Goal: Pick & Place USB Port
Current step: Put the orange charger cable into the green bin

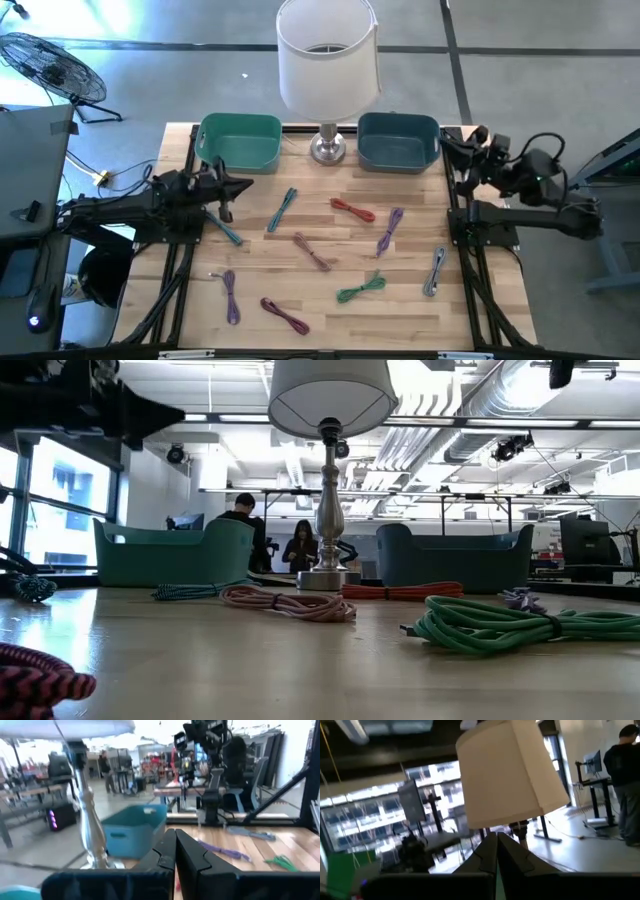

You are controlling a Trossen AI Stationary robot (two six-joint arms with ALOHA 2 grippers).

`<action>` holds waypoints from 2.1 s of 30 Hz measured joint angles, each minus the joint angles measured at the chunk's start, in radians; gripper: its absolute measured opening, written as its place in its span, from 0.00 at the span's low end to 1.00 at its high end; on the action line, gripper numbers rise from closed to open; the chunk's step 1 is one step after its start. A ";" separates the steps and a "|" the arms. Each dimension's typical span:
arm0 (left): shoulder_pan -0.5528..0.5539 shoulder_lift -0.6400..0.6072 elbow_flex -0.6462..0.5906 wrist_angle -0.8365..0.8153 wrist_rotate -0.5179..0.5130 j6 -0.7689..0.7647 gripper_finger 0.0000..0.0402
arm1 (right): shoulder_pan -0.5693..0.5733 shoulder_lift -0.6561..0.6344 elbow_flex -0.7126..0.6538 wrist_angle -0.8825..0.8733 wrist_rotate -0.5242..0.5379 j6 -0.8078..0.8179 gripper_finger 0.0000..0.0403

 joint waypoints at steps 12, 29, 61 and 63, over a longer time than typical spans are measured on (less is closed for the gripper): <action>0.000 0.000 0.061 -0.006 0.001 0.013 0.00 | 0.000 0.251 0.244 -0.048 -0.293 -0.077 0.01; 0.000 0.000 0.063 -0.007 0.150 0.003 0.00 | 0.030 0.556 0.607 -0.467 -0.334 -0.143 0.23; 0.000 0.267 0.625 -0.427 0.415 0.087 0.33 | 0.159 1.074 0.737 -1.060 -0.293 -0.081 0.56; 0.000 0.267 0.647 -0.447 0.435 0.088 0.33 | 0.159 1.100 0.696 -1.020 -0.298 -0.065 0.56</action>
